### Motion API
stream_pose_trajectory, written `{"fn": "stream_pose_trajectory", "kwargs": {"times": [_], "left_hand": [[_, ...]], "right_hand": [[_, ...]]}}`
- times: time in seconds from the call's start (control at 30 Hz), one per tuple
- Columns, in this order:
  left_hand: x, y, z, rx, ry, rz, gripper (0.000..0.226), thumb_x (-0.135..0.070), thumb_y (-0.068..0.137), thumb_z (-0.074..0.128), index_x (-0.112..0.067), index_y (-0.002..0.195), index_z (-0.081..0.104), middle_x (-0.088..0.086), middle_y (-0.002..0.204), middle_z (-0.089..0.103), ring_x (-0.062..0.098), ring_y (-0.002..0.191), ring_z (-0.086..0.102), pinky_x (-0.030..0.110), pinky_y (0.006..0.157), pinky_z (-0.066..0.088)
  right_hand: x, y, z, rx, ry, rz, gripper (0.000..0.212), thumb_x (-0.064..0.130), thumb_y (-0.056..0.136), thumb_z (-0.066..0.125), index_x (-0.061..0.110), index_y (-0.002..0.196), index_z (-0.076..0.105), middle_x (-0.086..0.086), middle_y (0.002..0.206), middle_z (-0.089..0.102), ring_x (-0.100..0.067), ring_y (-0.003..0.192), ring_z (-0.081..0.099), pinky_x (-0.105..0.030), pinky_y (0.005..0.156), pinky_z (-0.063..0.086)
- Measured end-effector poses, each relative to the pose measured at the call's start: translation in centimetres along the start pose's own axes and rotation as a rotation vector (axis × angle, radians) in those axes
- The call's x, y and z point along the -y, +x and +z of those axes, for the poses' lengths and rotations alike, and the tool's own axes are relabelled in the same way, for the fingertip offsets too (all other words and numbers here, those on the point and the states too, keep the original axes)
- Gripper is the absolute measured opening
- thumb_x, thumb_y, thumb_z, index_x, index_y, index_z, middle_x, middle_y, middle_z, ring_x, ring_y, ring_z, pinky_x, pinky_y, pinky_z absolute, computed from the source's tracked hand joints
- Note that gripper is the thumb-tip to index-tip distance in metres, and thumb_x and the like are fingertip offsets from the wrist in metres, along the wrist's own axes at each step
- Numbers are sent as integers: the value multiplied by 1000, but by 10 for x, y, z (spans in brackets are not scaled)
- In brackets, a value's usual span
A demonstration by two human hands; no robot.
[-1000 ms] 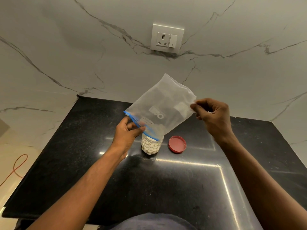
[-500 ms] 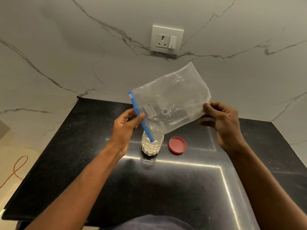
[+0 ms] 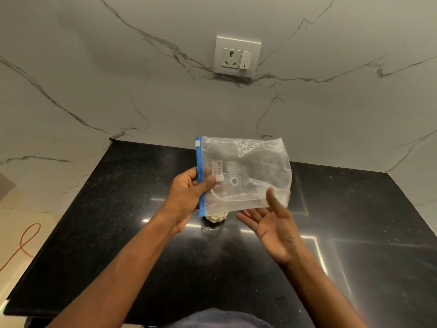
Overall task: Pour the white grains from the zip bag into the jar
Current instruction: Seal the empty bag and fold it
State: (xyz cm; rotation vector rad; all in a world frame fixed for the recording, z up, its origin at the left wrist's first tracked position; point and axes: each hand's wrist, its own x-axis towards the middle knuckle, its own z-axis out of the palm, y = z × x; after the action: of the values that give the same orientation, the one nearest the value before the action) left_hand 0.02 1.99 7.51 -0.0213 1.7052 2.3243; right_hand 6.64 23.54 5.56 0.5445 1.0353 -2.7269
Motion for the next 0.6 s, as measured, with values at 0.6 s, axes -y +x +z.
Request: {"fn": "stream_pose_trajectory", "kwargs": {"times": [0.6], "left_hand": [[-12, -59, -14, 62, 59, 51, 44, -30, 83, 78, -29, 126, 68, -3, 120, 78, 22, 110, 77, 36, 83, 66]], "right_hand": [[-52, -41, 9, -390, -127, -96, 77, 29, 71, 89, 15, 141, 59, -12, 129, 74, -33, 119, 70, -45, 93, 56]]}}
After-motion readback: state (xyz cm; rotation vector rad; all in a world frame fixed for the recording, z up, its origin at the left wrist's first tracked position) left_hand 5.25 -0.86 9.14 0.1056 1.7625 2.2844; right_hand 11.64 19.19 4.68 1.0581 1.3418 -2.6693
